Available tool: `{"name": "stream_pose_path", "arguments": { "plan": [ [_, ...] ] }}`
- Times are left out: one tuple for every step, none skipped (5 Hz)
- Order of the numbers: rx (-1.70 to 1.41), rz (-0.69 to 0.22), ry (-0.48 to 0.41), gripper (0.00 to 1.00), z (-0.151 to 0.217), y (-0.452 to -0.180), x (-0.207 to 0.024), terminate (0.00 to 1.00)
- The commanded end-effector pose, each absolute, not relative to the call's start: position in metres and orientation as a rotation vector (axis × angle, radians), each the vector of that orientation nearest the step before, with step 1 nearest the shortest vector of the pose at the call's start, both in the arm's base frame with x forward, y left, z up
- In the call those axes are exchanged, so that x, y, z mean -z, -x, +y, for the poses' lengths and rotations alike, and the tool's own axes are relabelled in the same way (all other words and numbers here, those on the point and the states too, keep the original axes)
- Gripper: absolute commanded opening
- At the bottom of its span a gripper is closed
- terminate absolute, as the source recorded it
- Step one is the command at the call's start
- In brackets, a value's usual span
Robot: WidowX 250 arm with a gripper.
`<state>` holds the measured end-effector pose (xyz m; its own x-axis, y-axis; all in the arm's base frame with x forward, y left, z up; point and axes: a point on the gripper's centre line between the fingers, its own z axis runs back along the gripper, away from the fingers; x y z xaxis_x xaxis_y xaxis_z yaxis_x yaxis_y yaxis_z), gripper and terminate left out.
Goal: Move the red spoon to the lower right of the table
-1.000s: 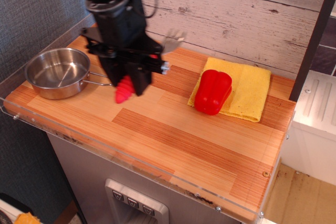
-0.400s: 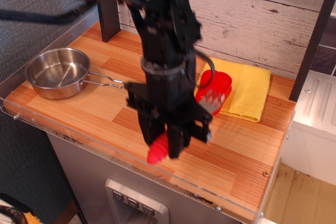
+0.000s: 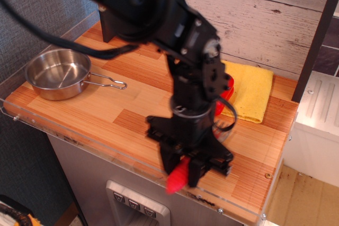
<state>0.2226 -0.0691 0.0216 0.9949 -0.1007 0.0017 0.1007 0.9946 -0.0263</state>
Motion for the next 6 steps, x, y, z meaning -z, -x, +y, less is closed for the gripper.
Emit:
{"name": "stream_pose_path", "arguments": {
  "plan": [
    [0.156, -0.016, 0.049, 0.00, -0.083, -0.246, -0.019, 0.00],
    [0.162, -0.010, 0.113, 0.00, -0.085, -0.251, -0.023, 0.00],
    [0.153, -0.022, 0.173, 0.00, -0.085, -0.257, -0.032, 0.00],
    [0.134, -0.027, 0.212, 0.00, -0.085, -0.263, -0.039, 0.00],
    [0.116, -0.043, 0.236, 0.00, -0.086, -0.272, -0.048, 0.00],
    [0.108, -0.073, 0.204, 0.00, -0.089, -0.278, -0.058, 0.00]
  ]
}}
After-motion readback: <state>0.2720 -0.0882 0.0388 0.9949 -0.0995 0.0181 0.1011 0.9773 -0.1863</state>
